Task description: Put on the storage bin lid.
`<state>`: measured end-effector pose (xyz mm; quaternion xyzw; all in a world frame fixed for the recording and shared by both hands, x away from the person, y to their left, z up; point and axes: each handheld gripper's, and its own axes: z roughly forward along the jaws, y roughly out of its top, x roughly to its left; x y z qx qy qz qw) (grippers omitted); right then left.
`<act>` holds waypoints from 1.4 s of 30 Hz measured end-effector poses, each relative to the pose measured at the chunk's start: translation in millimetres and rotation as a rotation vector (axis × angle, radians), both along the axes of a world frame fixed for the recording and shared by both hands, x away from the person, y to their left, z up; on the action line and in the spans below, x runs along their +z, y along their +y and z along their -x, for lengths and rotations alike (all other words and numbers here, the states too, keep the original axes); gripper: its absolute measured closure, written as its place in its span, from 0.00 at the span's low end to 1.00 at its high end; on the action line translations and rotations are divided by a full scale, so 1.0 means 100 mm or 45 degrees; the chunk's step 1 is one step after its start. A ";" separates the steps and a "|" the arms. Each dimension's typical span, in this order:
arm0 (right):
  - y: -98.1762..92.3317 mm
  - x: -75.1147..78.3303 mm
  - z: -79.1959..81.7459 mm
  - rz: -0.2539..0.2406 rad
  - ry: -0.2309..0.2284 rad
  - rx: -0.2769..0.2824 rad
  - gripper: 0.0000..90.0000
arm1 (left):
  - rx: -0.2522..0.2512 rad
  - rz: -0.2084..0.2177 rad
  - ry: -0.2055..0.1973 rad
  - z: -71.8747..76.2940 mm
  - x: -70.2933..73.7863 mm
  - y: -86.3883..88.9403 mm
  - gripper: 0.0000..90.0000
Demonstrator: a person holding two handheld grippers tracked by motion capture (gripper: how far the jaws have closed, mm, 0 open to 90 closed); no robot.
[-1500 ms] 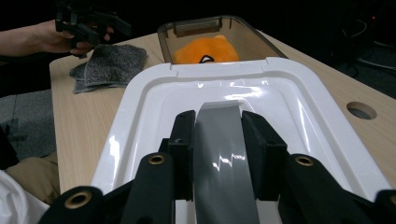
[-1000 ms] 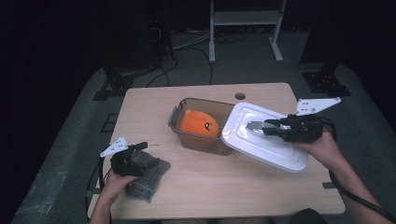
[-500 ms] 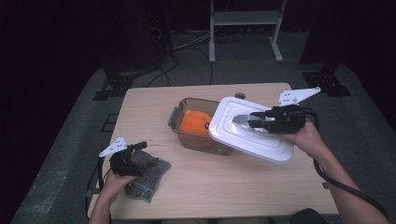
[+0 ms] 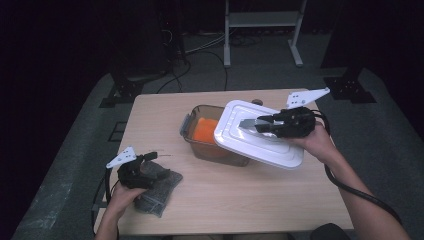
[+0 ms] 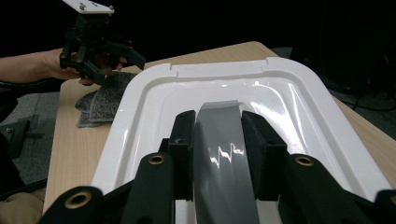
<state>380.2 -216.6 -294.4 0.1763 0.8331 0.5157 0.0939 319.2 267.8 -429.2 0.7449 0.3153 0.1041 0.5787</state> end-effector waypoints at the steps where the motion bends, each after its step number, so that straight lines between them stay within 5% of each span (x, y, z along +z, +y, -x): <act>1: 0.02 0.00 -0.01 0.000 0.001 0.004 0.73 | 0.000 0.003 -0.002 0.00 0.00 0.00 0.03; 42: 0.77 -0.03 -0.55 0.023 0.035 0.110 0.73 | -0.004 0.008 -0.015 0.01 0.02 0.00 0.03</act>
